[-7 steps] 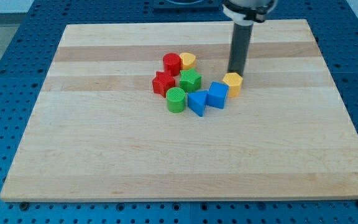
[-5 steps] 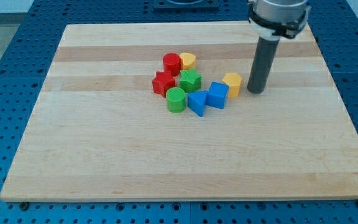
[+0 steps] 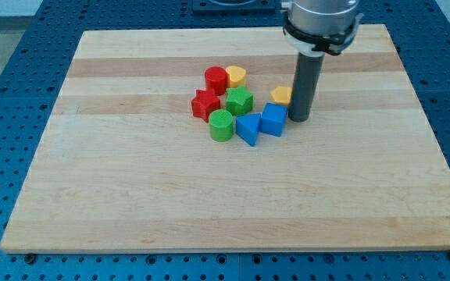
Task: Push yellow hexagon towards yellow heart
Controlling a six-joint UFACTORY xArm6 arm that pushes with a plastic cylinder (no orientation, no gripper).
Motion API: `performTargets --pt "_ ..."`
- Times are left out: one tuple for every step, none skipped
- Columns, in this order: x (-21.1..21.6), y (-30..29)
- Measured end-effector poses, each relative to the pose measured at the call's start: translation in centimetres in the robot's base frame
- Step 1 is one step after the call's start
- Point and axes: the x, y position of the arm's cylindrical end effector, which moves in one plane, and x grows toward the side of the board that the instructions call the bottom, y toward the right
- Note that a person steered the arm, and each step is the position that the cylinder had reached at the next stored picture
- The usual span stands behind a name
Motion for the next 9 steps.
performTargets --pt "-1.0 -1.6" --pt "-1.8 -1.9" --pt "-2.8 -1.9" --pt "-3.2 -2.5" --pt "-3.4 -2.9" --pt "-3.7 -3.3" --pt "-4.2 -3.3" --pt "-4.7 -3.3" --pt "-4.9 -3.5"
